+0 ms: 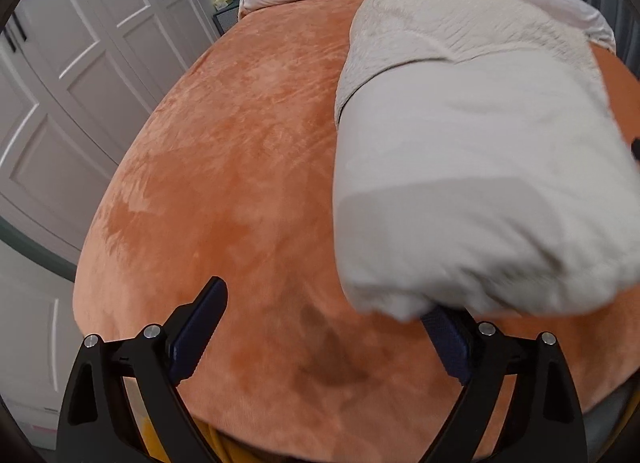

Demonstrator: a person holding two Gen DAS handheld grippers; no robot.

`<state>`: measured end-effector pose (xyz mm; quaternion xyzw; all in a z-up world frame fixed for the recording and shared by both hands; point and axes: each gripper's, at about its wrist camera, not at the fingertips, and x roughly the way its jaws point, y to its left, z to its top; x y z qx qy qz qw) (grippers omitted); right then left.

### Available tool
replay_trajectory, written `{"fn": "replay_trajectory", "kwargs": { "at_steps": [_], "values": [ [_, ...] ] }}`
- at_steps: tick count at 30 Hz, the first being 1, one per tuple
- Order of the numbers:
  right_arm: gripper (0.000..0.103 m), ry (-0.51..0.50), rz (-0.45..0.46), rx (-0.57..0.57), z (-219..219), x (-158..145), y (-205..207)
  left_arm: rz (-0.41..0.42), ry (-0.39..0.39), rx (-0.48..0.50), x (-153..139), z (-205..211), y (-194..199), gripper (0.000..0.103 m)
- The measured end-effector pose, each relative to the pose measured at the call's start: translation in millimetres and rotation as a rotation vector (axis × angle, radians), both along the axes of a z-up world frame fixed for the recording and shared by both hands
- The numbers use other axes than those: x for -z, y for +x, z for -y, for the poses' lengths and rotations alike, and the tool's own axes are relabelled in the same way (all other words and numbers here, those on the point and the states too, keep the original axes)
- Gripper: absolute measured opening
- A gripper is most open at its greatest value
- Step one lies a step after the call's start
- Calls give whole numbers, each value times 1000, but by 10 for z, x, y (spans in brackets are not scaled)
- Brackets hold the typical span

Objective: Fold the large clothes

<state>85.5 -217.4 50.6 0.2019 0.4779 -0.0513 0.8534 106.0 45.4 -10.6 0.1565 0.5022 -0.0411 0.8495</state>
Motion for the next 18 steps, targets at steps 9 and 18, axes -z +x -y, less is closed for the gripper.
{"fn": "replay_trajectory", "kwargs": {
  "at_steps": [9, 18],
  "values": [
    [33, -7, -63, -157, -481, 182, -362, 72, -76, -5, -475, 7, -334, 91],
    [30, -47, -140, -136, -492, 542, -166, 90, -72, -29, -460, 102, -77, 91]
  ]
}}
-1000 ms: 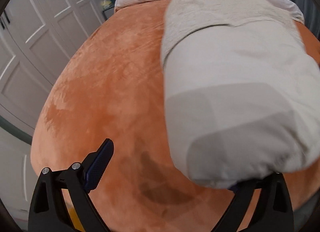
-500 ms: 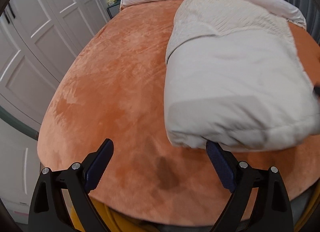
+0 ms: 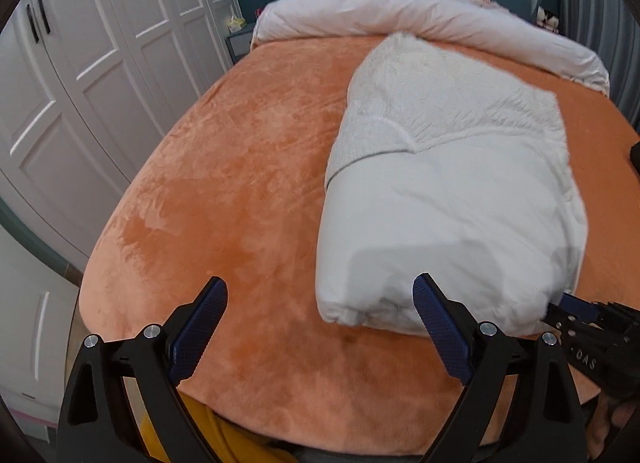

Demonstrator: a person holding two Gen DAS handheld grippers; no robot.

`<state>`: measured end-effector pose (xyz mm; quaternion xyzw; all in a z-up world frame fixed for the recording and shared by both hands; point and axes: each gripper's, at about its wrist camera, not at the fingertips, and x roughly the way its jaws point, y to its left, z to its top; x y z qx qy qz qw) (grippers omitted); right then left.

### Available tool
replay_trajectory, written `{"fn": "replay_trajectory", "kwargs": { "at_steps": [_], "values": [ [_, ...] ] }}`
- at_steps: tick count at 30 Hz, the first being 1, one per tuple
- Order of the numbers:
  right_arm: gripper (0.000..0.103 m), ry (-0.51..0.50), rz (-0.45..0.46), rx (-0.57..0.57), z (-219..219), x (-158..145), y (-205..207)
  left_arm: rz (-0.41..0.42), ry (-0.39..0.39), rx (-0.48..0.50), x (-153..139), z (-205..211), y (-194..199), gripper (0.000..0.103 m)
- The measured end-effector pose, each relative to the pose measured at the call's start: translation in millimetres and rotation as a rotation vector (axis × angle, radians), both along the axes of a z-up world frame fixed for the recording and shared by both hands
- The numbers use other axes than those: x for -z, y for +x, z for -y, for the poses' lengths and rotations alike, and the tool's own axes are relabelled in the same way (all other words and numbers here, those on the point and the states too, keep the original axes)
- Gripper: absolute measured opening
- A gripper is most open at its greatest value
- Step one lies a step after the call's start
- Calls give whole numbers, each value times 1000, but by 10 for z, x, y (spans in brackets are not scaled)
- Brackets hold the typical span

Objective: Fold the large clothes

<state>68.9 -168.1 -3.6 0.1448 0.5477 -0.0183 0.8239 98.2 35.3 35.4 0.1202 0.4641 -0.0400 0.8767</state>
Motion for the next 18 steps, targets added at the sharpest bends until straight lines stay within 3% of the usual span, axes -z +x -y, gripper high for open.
{"fn": "replay_trajectory", "kwargs": {
  "at_steps": [4, 12, 16, 18],
  "values": [
    [30, -35, -6, -11, -15, 64, 66, -51, 1, -17, 221, 37, 141, 96],
    [32, 10, -39, 9, 43, 55, 174, -60, 27, 1, 396, 69, 185, 98],
    [37, 158, 52, 51, 278, -374, -68, -43, -147, 25, 45, -188, 200, 97],
    [61, 206, 142, 120, 505, -610, -95, -30, -232, 11, -128, -333, 360, 98]
  ]
}}
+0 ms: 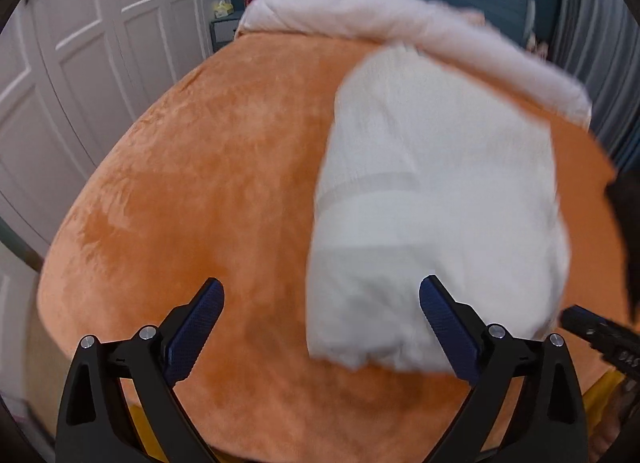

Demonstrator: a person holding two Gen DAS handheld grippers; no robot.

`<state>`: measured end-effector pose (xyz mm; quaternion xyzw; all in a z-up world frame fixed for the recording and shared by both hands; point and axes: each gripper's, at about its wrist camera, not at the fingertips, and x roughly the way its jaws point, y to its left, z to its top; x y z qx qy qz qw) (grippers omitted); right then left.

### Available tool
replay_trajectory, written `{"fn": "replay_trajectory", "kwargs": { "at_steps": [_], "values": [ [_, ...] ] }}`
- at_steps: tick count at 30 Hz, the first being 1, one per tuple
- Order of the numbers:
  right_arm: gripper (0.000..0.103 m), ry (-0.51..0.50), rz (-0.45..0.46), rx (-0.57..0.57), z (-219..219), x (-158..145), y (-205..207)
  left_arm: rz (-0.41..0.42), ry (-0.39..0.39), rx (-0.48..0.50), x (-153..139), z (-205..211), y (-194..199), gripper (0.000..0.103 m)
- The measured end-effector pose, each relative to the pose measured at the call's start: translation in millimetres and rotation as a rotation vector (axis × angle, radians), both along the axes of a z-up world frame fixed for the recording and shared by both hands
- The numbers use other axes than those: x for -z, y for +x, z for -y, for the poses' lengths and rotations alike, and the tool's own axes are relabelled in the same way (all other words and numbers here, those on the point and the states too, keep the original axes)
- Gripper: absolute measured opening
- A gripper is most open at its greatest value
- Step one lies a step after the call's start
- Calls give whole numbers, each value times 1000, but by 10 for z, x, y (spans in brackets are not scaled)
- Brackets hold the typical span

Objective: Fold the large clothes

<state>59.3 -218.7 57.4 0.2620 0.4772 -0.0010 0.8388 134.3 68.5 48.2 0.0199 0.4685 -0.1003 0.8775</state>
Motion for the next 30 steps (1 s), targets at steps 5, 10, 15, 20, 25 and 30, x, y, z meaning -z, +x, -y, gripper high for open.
{"fn": "replay_trajectory", "kwargs": {
  "at_steps": [5, 10, 15, 20, 25, 30],
  "values": [
    [78, 105, 8, 150, 549, 185, 485, -144, -229, -2, 226, -98, 763, 98],
    [92, 371, -49, 170, 695, 845, 959, -283, -485, -16, 765, -125, 1186, 98],
    [63, 477, -8, 113, 579, 1018, 1347, -285, -589, -1, 885, 15, 1338, 92],
    [48, 151, 60, 21, 461, 488, 1656, -102, -388, 23, 705, 436, 1393, 91],
    [69, 189, -20, 84, 626, 730, 1493, -39, -275, 24, 686, 571, 1348, 96],
    [42, -173, 83, 79, 362, -93, 925, 131, 15, 72, 166, 591, 798, 94]
  ]
}}
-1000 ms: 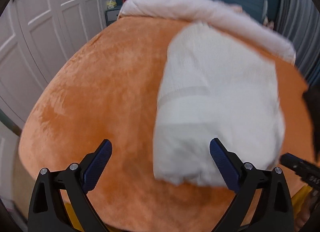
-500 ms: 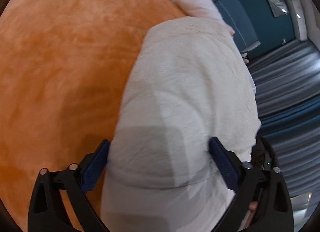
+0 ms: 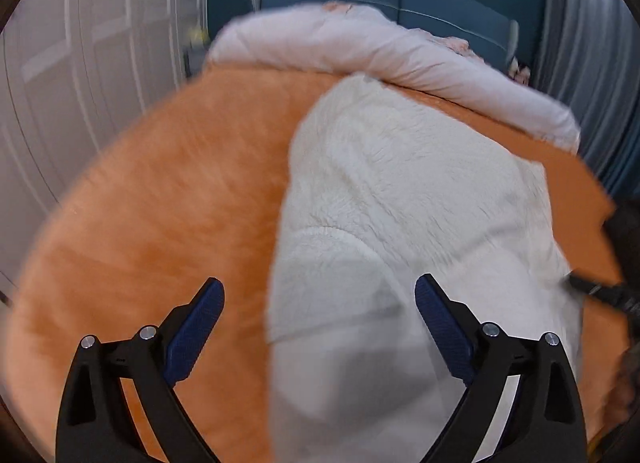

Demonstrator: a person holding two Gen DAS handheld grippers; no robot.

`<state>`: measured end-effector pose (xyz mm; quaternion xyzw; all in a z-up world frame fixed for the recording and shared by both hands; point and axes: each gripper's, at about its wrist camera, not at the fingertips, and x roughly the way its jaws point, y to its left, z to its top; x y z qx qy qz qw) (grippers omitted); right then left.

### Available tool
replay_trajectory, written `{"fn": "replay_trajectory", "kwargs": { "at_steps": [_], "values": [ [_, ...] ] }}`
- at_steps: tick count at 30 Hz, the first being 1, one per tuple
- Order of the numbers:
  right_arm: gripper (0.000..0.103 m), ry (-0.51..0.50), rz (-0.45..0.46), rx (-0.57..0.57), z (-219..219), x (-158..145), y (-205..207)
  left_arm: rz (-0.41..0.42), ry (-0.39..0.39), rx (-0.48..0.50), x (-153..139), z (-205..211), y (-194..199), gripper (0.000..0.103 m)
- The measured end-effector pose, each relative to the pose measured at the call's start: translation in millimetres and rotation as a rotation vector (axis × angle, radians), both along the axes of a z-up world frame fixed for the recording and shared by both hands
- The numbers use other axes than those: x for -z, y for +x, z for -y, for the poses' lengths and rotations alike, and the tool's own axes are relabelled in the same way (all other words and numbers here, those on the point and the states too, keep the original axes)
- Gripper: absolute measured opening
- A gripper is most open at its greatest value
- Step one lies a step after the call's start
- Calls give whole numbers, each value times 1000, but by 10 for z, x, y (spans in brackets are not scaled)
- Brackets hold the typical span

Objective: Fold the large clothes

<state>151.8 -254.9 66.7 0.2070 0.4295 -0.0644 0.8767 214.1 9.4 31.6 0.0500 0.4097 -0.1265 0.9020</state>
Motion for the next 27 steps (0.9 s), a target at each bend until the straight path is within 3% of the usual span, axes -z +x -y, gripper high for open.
{"fn": "replay_trajectory", "kwargs": {
  "at_steps": [2, 5, 7, 9, 14, 18, 21, 27],
  "values": [
    [35, -96, -11, -66, -259, -50, -46, -26, 67, 2, -5, 71, -157, 94],
    [32, -196, -144, -175, -405, 444, -141, -100, 146, -27, 271, 167, -237, 97],
    [31, -208, -184, -166, -431, 629, -231, -109, 154, -48, 335, 136, -350, 98],
    [32, -209, -215, -127, -429, 542, -354, -110, 174, -66, 292, 108, -513, 98],
    [33, -186, -131, -92, -578, 269, -645, -80, 205, -86, 220, 119, -819, 96],
    [34, -177, -110, -81, -737, 301, -696, -98, 211, -98, 270, 167, -1008, 97],
    [49, -206, -99, -59, -790, 317, -849, -99, 212, -108, 310, 187, -1136, 97],
    [55, -212, -113, -32, -853, 437, -1204, -104, 211, -104, 452, 244, -1360, 97]
  ]
}}
